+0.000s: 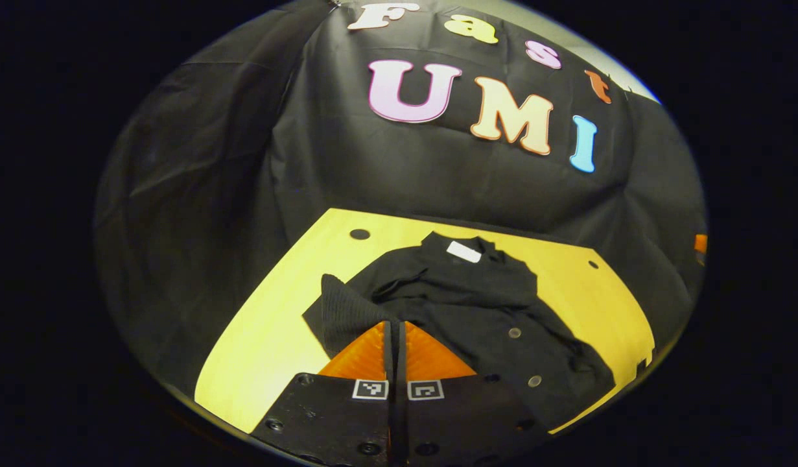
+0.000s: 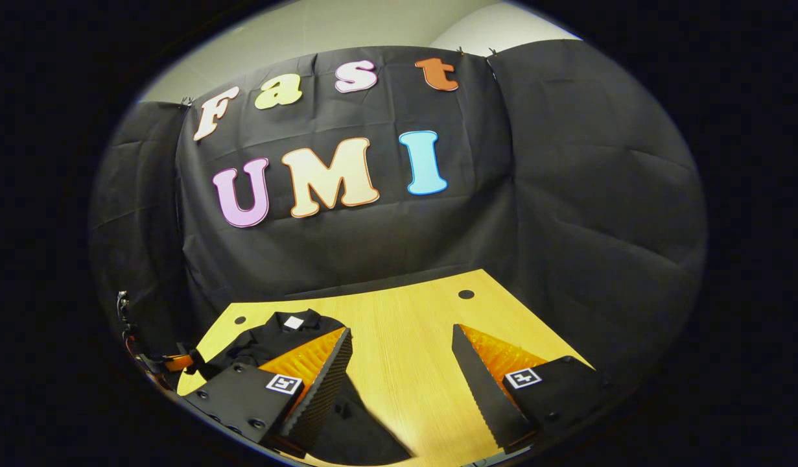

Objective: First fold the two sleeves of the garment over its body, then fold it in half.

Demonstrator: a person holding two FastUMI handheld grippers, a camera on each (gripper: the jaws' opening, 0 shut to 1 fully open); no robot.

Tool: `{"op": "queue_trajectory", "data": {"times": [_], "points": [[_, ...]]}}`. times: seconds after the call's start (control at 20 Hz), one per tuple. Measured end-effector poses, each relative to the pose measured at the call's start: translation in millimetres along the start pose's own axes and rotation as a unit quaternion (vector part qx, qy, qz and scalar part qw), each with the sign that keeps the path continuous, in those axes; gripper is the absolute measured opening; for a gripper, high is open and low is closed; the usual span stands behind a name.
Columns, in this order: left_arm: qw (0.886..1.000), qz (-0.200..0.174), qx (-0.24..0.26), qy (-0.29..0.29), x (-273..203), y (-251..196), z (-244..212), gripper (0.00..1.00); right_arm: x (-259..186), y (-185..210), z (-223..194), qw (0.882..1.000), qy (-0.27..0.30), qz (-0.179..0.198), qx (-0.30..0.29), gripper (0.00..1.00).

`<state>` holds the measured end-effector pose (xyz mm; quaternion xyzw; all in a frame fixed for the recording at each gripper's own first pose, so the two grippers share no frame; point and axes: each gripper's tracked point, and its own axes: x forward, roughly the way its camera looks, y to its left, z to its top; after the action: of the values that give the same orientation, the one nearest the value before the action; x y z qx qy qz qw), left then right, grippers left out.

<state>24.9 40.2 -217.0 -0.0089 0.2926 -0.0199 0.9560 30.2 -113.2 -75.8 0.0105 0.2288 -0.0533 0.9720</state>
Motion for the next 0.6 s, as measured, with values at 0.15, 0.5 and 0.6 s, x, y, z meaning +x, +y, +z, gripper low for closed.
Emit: {"op": "queue_trajectory", "data": {"times": [0.15,0.5,0.6], "points": [[0.999,-0.028,0.006,-0.015,23,-30,21,0.0,6,0,-2,1.0,0.003,0.0,0.001,0.98],[0.995,-0.088,0.018,-0.035,59,-97,54,0.0,17,2,-11,1.0,0.015,0.006,0.013,0.98],[0.994,-0.106,0.023,-0.036,71,-119,56,0.0,22,5,-11,1.0,0.016,0.006,0.011,0.98]]}}
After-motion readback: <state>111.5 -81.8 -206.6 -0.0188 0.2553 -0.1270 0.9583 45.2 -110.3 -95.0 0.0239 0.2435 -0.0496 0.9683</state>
